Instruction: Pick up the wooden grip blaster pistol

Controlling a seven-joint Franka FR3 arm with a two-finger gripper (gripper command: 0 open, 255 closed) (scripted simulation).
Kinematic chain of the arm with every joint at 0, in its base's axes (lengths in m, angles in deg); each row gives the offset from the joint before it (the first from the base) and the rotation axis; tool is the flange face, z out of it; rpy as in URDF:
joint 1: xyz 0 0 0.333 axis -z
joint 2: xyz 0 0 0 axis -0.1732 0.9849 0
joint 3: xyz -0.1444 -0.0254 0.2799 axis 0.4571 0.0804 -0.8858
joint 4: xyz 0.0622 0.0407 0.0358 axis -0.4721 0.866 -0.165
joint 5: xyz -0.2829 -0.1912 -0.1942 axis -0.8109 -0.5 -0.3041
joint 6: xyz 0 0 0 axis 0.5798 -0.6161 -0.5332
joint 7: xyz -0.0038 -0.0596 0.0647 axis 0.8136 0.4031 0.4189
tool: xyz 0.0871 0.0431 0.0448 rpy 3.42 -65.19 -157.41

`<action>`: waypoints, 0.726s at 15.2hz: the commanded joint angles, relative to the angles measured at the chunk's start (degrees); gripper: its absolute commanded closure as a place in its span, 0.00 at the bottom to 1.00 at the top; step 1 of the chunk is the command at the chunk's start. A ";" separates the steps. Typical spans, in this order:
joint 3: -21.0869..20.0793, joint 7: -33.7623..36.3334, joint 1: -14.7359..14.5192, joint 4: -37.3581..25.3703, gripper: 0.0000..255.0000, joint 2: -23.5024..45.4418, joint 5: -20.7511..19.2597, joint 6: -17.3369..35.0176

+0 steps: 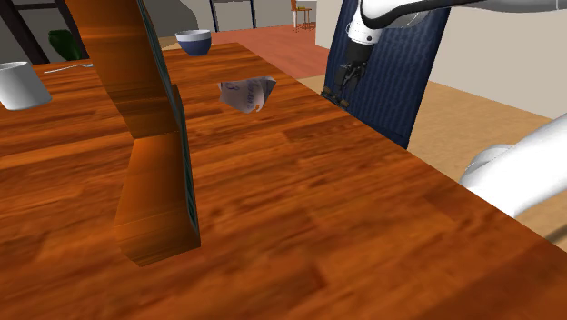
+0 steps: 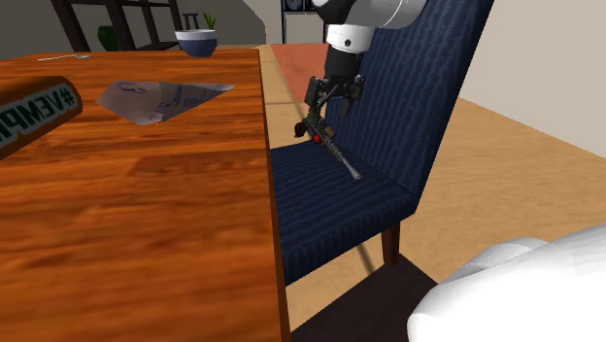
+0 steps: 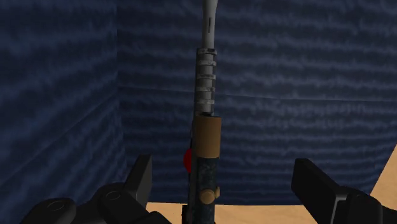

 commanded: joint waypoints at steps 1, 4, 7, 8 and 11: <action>0.34 -0.34 0.06 0.45 0.00 0.72 0.14 1.96; 0.43 -0.53 0.09 2.71 0.00 0.77 0.16 4.27; 0.55 -0.79 0.11 5.29 0.00 0.98 0.21 7.05; 0.55 -0.78 0.11 5.30 0.00 0.97 0.21 7.05; 0.51 -0.74 0.11 5.41 1.00 0.91 0.21 7.09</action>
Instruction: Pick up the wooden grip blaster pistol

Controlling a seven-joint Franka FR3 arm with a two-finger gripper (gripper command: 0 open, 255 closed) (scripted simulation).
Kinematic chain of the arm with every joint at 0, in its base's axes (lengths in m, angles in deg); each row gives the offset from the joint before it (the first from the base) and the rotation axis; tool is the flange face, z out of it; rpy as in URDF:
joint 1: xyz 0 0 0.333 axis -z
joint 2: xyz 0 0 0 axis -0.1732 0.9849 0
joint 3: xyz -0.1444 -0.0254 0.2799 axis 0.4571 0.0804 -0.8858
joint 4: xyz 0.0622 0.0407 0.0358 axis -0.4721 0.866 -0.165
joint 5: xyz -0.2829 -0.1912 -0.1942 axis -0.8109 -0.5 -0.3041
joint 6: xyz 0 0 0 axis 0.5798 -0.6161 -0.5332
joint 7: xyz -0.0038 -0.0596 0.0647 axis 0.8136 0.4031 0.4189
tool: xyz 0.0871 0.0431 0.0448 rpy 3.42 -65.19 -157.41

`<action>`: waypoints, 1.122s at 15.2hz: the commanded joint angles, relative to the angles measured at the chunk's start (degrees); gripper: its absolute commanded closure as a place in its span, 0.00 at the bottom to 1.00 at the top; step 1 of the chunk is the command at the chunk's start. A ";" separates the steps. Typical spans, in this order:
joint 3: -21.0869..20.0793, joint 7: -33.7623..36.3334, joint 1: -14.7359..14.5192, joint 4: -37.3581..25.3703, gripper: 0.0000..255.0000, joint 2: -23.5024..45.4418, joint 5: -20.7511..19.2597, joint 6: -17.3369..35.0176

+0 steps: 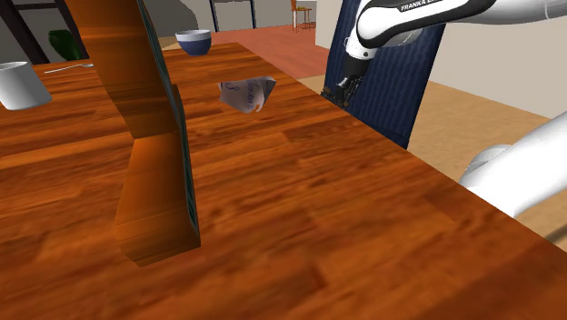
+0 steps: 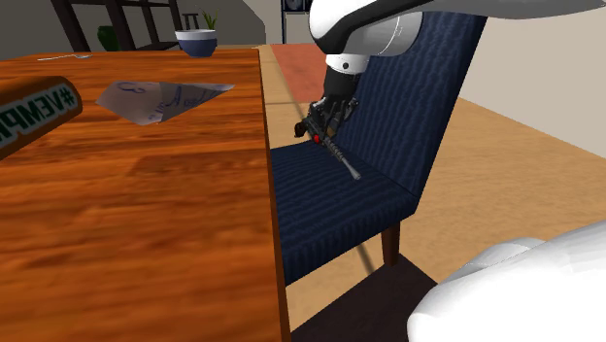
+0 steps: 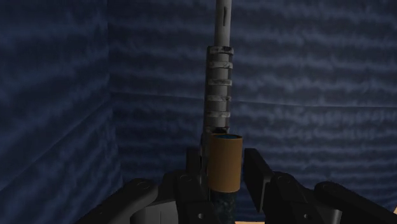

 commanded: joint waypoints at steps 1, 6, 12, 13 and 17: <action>0.00 0.00 0.00 0.08 1.00 -0.02 0.00 0.08; 0.00 0.00 0.00 0.06 1.00 0.00 0.00 0.08; -0.09 0.23 -0.02 -2.94 1.00 -0.17 -0.05 -3.08; -0.12 0.30 -0.03 -3.68 1.00 -0.19 -0.06 -3.85; -0.22 0.54 -0.08 -6.79 1.00 -0.15 -0.07 -6.91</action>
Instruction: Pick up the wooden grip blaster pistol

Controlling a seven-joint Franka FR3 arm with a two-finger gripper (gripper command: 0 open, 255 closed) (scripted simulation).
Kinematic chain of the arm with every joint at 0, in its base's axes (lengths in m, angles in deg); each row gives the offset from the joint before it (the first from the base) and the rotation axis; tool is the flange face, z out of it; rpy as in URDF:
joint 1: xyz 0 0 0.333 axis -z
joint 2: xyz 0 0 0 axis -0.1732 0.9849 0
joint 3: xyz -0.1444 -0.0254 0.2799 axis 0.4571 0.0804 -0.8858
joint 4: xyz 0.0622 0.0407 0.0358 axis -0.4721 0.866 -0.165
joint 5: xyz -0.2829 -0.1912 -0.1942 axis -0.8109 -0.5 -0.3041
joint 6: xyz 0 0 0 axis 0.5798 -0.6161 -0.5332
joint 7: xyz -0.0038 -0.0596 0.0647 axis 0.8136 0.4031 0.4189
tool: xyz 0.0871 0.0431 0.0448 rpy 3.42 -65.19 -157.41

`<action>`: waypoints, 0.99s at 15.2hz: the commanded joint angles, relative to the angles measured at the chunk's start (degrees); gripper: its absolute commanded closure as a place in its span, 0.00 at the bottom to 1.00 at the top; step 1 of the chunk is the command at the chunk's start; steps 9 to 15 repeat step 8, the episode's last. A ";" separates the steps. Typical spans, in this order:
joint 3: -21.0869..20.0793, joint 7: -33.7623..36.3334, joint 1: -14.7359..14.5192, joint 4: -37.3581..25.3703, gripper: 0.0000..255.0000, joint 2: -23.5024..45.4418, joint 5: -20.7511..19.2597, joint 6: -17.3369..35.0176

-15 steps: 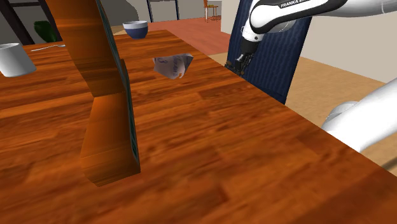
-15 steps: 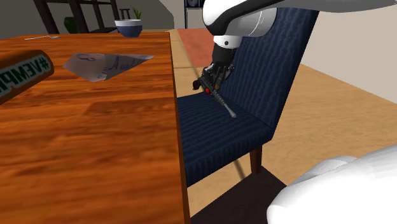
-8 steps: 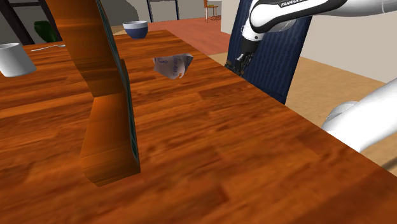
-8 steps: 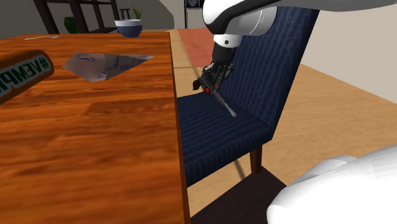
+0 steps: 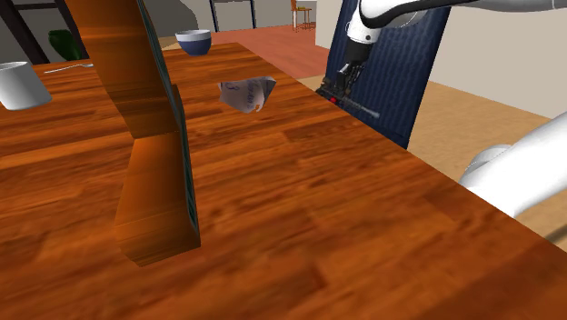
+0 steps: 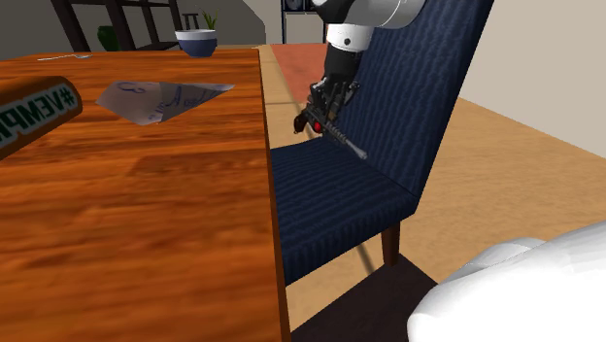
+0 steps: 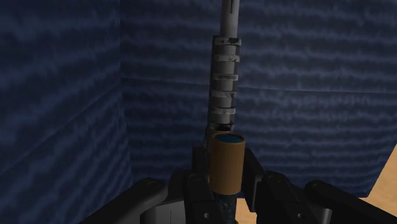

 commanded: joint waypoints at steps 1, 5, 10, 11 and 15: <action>0.02 0.02 0.01 -1.53 1.00 0.02 -0.02 -1.51; -0.05 0.24 -0.06 -4.85 1.00 0.30 0.00 -4.54; -0.07 0.29 -0.08 -5.84 1.00 0.42 0.01 -5.40; -0.07 0.29 -0.08 -5.84 1.00 0.42 0.01 -5.40; -0.07 0.29 -0.08 -5.84 1.00 0.42 0.01 -5.40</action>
